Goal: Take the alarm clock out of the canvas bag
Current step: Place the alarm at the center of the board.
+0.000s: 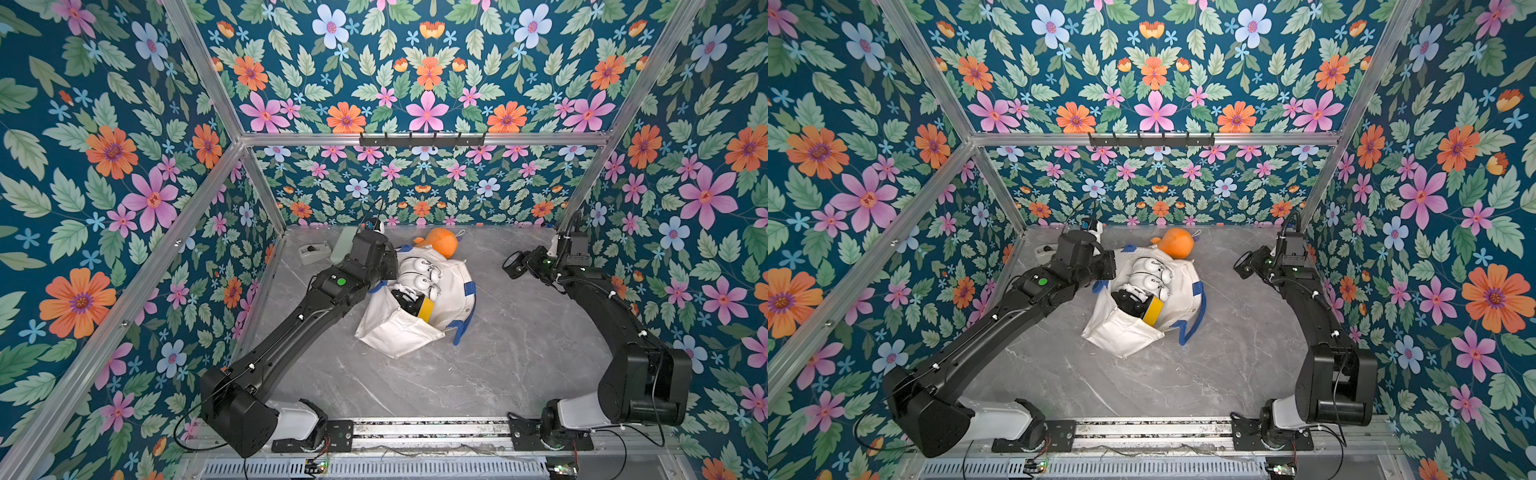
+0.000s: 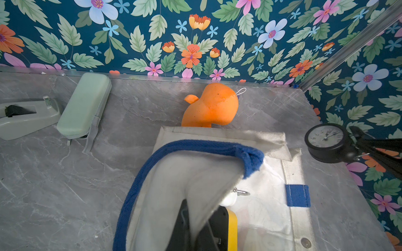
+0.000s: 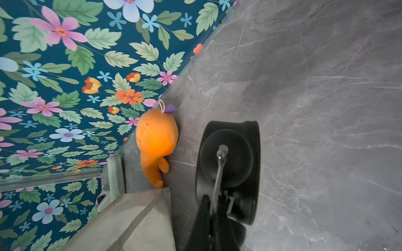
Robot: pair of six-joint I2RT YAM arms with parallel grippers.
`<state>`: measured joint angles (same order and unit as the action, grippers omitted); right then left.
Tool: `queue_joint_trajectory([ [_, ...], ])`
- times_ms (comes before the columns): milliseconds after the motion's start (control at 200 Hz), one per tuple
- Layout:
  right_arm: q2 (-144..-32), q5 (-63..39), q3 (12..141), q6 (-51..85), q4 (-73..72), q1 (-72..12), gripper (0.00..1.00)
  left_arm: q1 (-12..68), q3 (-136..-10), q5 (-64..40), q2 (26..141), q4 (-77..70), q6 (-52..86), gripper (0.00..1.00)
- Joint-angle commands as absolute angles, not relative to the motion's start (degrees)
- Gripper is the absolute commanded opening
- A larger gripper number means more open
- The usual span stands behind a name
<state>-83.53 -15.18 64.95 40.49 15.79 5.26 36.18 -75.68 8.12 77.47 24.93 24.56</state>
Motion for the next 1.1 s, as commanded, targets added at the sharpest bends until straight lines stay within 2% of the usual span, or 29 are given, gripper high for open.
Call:
queue_joint_trajectory([
  [0,-85.4,-16.7,64.7,42.0,11.2,5.5,0.0,36.1,-75.7,8.2,77.2,18.1,24.9,0.0],
  [635,-93.7,-21.6,61.0,45.4,6.6,8.0,0.0,36.1,-75.8,7.6,77.5,18.1,24.7,0.0],
  [990,-93.7,-19.4,58.1,44.1,6.5,9.3,0.0,36.1,-75.6,7.5,77.3,18.2,24.7,0.0],
  [1095,-93.9,-18.7,57.2,43.7,6.6,10.0,0.03,36.1,-75.6,7.4,77.3,18.2,24.7,0.0],
])
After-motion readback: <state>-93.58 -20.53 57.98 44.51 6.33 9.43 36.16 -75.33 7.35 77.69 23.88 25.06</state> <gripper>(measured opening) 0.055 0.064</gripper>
